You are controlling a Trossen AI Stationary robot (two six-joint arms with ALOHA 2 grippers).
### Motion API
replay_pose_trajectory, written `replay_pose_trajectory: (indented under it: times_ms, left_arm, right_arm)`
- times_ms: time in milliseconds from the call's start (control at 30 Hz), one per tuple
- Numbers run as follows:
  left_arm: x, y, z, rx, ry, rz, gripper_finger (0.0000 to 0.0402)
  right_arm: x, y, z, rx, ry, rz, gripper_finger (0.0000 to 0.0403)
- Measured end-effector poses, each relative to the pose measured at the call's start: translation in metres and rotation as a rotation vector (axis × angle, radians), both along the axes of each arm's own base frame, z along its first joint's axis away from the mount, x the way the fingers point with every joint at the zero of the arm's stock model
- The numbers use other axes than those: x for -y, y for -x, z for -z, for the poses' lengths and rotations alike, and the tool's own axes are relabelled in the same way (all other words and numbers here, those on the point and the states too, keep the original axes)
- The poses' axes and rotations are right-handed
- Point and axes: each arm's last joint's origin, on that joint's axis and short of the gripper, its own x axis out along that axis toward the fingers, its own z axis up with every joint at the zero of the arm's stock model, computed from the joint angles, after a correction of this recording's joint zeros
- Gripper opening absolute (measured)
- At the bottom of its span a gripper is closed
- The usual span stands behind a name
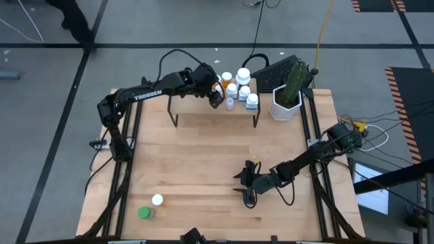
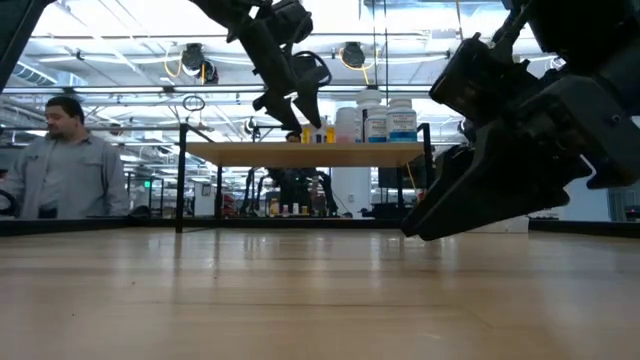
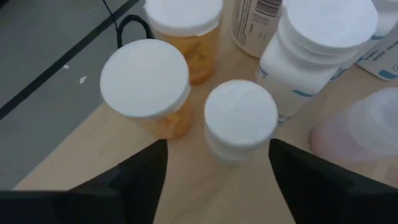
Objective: Pick and place medicine bottles onto shelf by color
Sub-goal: Put the orange pill bottle on the shelf
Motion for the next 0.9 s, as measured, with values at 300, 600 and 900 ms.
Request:
replay_pose_trajectory:
  times_ms: [300,600,900]
  left_arm:
    - [0.034,0.021,-0.025,-0.069,0.028,0.002,0.0293]
    - [0.158,0.062,-0.035,-0.195,-0.071,-0.055,0.0249]
    - [0.294,0.117,0.025,-0.077,0.217,-0.076,0.0235]
  right_arm:
    - [0.001,0.003,0.003,-0.027,0.0,0.009,0.0242]
    - [0.001,0.012,0.009,-0.049,-0.011,0.016,0.0242]
    - [-0.007,0.012,0.006,-0.009,-0.054,0.004,0.0242]
